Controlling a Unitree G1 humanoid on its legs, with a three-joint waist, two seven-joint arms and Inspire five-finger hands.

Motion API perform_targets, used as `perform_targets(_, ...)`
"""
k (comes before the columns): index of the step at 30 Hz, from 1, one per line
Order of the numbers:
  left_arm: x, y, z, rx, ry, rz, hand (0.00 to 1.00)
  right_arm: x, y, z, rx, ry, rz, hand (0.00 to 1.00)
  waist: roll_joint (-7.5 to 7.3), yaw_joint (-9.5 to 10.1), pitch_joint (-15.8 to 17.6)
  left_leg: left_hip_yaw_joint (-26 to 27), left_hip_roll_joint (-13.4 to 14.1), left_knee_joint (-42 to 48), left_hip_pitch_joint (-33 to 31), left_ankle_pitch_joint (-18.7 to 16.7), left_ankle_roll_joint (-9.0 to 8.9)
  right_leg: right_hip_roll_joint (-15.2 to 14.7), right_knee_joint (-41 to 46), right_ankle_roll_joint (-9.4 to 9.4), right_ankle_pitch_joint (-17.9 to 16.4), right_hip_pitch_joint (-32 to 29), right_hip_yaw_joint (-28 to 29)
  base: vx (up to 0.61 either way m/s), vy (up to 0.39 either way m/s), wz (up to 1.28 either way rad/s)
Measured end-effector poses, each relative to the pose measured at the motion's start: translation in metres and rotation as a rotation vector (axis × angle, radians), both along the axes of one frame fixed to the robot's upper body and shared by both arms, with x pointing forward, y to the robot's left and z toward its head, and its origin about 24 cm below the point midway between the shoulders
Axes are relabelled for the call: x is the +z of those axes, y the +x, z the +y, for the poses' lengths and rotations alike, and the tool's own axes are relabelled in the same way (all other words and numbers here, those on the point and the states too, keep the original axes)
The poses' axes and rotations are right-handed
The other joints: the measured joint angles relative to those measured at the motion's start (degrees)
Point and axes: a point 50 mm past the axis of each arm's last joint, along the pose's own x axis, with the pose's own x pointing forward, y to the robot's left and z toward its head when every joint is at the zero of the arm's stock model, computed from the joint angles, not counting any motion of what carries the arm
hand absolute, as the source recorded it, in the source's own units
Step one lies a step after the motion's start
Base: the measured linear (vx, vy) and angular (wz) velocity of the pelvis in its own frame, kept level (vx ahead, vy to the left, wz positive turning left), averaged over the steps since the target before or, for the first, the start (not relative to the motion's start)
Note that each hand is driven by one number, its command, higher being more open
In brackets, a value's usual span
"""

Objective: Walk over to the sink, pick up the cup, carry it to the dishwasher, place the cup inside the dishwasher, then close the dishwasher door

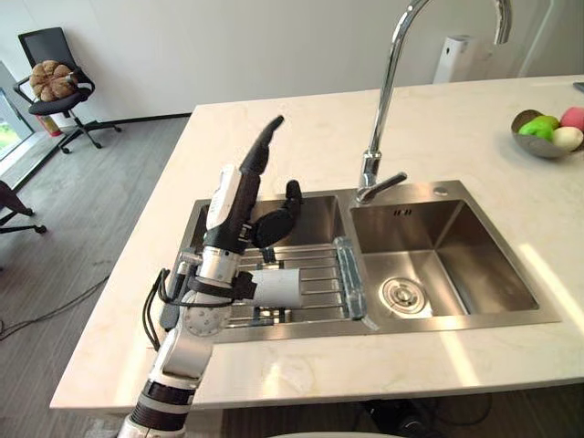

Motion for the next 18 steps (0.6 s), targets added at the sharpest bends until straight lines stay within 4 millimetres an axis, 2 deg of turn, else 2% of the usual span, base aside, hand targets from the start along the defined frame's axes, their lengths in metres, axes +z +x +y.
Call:
perform_targets(4, -0.014, 0.008, 0.009, -0.060, 0.152, 0.136, 1.00, -0.003, 0.005, 0.002, 0.059, -0.011, 0.064, 1.00, 0.07, -0.32, -0.2, -1.0, -0.2, -0.6, 0.5, 0.3, -0.49, 0.2, -0.3, -0.02, 0.0, 0.7, -0.2, 0.04, -0.010, 0.10)
perform_targets(6, -0.027, 0.013, 0.018, -0.086, 0.259, 0.252, 1.00, -0.005, 0.008, 0.003, 0.075, -0.006, 0.101, 1.00, 0.10, -0.98, -0.2, -1.4, -0.1, -1.8, 1.2, 0.8, -1.13, 0.6, -0.8, -0.04, 0.0, 1.4, -0.7, 0.00, -0.036, 0.05)
perform_targets(12, -0.055, 0.017, 0.044, -0.136, 0.382, 0.570, 1.00, -0.005, 0.013, 0.002, 0.099, -0.022, 0.131, 1.00, 0.07, -1.84, -0.2, -1.6, -0.5, -2.7, 1.5, 0.9, -1.33, 0.4, -1.4, 0.07, 0.1, 1.1, -1.1, -0.05, -0.010, -0.02)
perform_targets(16, -0.054, 0.020, 0.046, -0.203, 0.359, 0.691, 1.00, -0.005, 0.014, 0.002, 0.100, -0.028, 0.142, 1.00, 0.11, -2.20, -0.3, -2.5, -1.0, -2.8, 0.5, 1.4, -0.74, 0.1, -2.4, 0.86, 0.8, 0.9, -1.2, -0.08, 0.013, 0.09)
perform_targets(18, -0.048, 0.025, 0.043, -0.240, 0.350, 0.719, 1.00, -0.005, 0.016, 0.003, 0.106, -0.031, 0.148, 1.00, 0.14, -2.35, -0.3, -2.7, -1.1, -2.8, 0.2, 1.7, -0.46, 0.1, -3.1, 0.92, 1.6, 1.0, -1.1, -0.07, 0.015, 0.01)
